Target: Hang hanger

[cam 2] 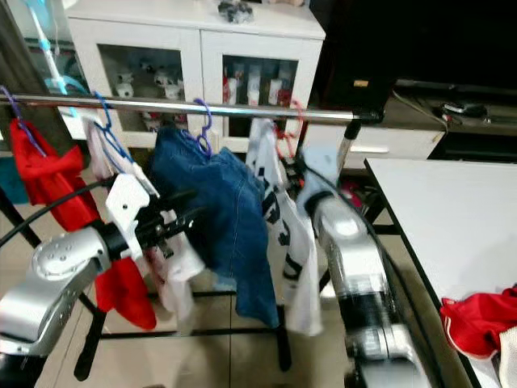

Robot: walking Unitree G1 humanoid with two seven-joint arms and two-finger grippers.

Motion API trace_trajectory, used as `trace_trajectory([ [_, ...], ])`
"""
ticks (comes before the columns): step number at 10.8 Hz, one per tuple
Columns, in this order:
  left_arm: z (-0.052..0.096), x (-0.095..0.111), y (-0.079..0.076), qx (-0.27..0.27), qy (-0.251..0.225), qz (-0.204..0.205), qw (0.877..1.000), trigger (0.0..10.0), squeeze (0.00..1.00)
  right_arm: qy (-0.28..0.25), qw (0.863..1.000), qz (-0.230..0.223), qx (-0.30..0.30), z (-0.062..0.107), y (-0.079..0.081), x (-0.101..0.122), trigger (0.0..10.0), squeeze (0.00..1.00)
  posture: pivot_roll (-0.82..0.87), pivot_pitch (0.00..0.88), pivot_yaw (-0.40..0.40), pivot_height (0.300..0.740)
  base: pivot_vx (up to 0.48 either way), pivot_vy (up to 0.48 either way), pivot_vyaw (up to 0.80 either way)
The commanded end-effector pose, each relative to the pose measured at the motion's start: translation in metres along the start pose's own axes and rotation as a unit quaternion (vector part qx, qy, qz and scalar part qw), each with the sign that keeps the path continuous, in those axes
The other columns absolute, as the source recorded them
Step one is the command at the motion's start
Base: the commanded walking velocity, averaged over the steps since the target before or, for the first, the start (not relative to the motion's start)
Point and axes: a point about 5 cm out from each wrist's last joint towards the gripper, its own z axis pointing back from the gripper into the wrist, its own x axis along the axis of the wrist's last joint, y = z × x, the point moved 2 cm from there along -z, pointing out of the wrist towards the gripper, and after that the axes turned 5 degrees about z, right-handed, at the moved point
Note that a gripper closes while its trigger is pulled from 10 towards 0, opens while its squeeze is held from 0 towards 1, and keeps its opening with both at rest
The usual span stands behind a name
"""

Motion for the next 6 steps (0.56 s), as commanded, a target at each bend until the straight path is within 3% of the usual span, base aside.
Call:
trace_trajectory([
  [1,-0.003,0.003,-0.002,-0.012,0.002,-0.005,1.0,10.0,0.0,0.011,1.0,0.007,0.0,-0.003,-0.003,0.001,10.0,0.0,-0.03,0.0,-0.056,0.74,0.0,0.0,0.0],
  [4,-0.004,0.004,-0.007,-0.037,-0.001,0.003,0.999,10.0,0.0,0.036,0.999,0.011,0.003,-0.028,-0.005,0.006,10.0,0.0,-0.03,0.0,-0.06,0.74,0.0,0.0,0.0],
  [6,-0.004,0.004,-0.007,-0.038,0.001,0.005,0.999,10.0,0.0,0.062,0.998,0.009,0.0,-0.035,-0.005,0.001,10.0,0.0,-0.02,0.0,-0.064,0.74,0.0,0.0,0.0],
])
